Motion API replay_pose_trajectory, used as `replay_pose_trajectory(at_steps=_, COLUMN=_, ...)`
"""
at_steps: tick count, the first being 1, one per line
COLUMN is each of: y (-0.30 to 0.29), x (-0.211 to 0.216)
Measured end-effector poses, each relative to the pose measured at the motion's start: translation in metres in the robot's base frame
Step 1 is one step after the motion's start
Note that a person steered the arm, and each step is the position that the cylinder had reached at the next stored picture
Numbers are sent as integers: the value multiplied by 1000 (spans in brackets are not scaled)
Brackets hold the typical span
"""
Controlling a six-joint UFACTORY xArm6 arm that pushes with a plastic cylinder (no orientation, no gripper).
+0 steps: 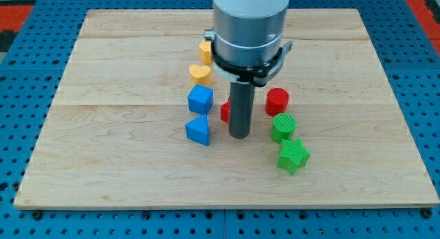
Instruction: Push the red star to the top of the red circle
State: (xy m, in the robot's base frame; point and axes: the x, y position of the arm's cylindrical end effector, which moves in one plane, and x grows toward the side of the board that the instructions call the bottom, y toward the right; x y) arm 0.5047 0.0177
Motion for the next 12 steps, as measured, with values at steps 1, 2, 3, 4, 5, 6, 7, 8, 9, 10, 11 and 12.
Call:
replay_pose_trajectory(at_steps=1, y=-22, x=-4)
replay_pose_trajectory(at_steps=2, y=-20, x=-40)
replay_pose_trajectory(at_steps=3, y=-20, x=-75)
replay_pose_trajectory(at_steps=4, y=-21, x=-83)
replay_pose_trajectory(at_steps=5, y=-36, x=-38)
replay_pose_trajectory(at_steps=6, y=-17, x=-11)
replay_pose_trajectory(at_steps=7, y=6, x=-46)
replay_pose_trajectory(at_steps=8, y=20, x=-73)
replay_pose_trajectory(at_steps=9, y=13, x=-90)
replay_pose_trajectory(at_steps=10, y=-17, x=-106)
replay_pose_trajectory(at_steps=11, y=-7, x=-120)
replay_pose_trajectory(at_steps=12, y=22, x=-121)
